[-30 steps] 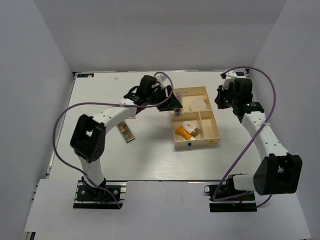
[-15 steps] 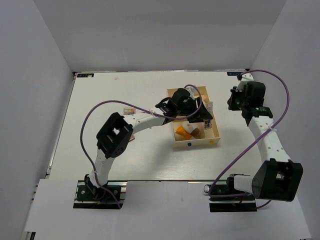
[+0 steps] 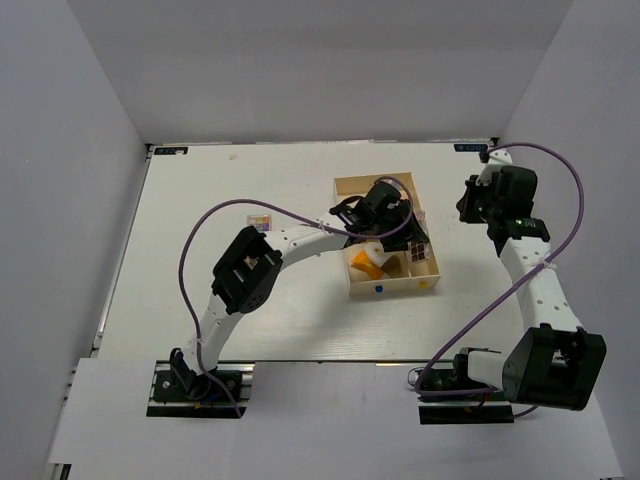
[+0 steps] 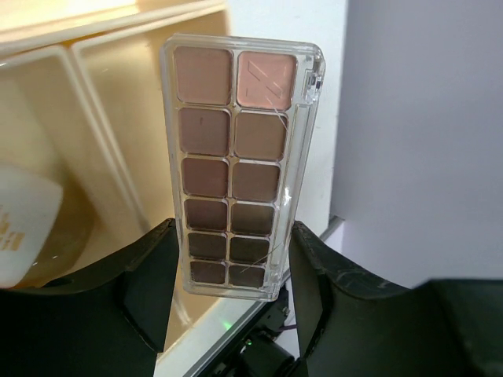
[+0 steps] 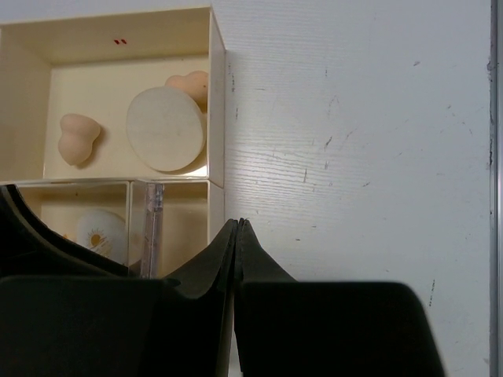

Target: Organize the makeup

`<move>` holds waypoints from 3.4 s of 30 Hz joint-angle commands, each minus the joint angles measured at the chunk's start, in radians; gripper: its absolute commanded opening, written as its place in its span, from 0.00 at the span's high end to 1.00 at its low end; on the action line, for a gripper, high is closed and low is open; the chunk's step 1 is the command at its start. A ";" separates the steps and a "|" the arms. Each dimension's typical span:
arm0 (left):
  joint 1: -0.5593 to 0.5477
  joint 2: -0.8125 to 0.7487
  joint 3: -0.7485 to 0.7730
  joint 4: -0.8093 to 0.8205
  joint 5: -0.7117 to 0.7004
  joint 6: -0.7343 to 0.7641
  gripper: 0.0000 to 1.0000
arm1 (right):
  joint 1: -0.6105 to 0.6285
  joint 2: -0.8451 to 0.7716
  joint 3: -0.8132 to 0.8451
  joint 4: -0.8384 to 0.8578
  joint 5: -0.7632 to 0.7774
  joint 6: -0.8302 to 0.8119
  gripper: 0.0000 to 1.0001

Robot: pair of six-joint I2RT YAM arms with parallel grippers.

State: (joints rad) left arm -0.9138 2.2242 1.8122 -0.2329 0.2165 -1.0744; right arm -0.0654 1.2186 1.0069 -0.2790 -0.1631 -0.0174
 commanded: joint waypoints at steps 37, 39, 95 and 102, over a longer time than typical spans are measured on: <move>0.228 -0.941 -0.752 -0.304 -0.468 0.081 0.79 | 0.324 0.199 0.222 -0.112 -0.636 -0.337 0.65; 0.237 -1.042 -0.809 -0.398 -0.515 0.053 0.66 | 0.397 0.297 0.280 -0.153 -0.574 -0.354 0.61; 0.498 -0.545 -0.695 -0.502 -0.582 0.209 0.07 | 0.458 0.438 0.509 0.060 -0.219 -0.159 1.00; 0.507 -0.466 -0.669 -0.502 -0.569 0.225 0.11 | 0.366 0.366 0.446 0.069 -0.242 -0.128 1.00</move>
State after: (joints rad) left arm -0.4133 1.7634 1.1103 -0.7334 -0.3592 -0.8722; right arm 0.3279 1.6695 1.4540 -0.2413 -0.3740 -0.1768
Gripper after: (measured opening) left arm 0.899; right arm 0.015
